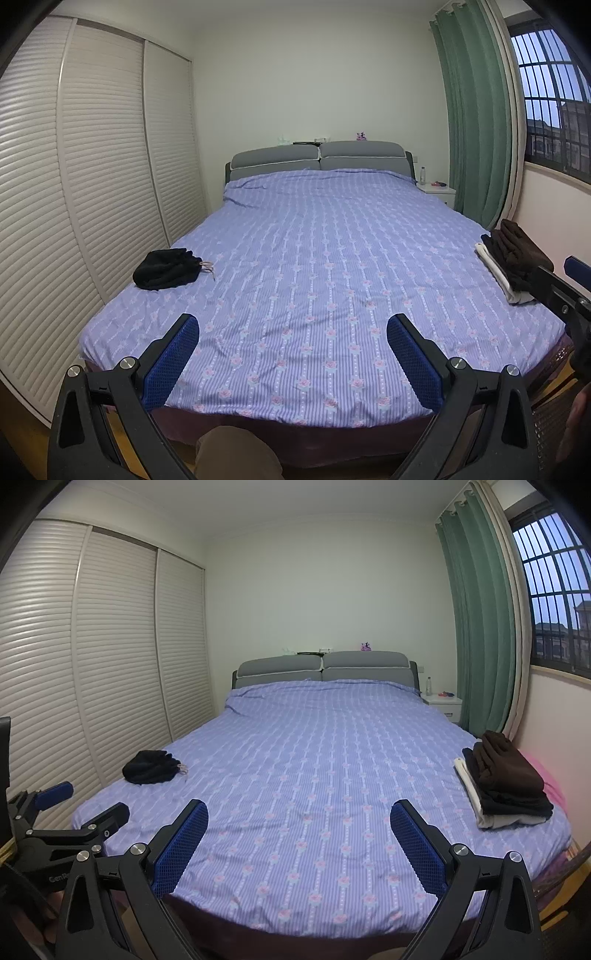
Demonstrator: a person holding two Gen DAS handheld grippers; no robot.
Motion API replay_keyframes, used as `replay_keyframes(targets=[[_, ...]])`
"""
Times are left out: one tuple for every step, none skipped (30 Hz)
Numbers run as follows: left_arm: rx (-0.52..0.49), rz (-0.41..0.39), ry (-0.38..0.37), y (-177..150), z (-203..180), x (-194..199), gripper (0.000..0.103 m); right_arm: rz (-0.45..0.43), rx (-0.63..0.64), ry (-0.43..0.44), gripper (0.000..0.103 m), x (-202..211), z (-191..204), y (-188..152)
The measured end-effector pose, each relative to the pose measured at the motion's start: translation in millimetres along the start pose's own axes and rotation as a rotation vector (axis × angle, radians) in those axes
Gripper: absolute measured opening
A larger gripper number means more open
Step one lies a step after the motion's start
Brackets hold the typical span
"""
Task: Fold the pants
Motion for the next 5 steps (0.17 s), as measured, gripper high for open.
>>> replay_keyframes(targets=[[-0.003,-0.002,0.0,0.1,0.2,0.1,0.103,0.001,-0.001,0.0,0.1,-0.3,-0.1,-0.2],[-0.007,-0.005,0.0,-0.1,-0.4,0.8,0.103,0.002,-0.003,0.0,0.1,-0.6,-0.2,-0.5],[-0.012,-0.007,-0.001,-0.2,-1.8,1.8,0.103,0.003,-0.004,0.0,0.1,-0.8,-0.6,-0.9],[-0.017,-0.008,-0.004,0.0,-3.0,1.8,0.103,0.004,-0.007,-0.001,0.1,-1.1,-1.1,-1.5],[-0.021,-0.008,-0.007,0.4,-4.8,1.1,0.103,0.007,-0.01,-0.001,0.1,-1.3,-1.5,-2.1]])
Point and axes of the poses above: each gripper's, at about its wrist camera, not at the fingertips, and x roughly against the way its jaws point, z to its left, y to its top, the point moved 6 cm from there along -x, roughly the way its jaws point, and after that the axes turned 9 degrees about -z, right-handed, at the moved point
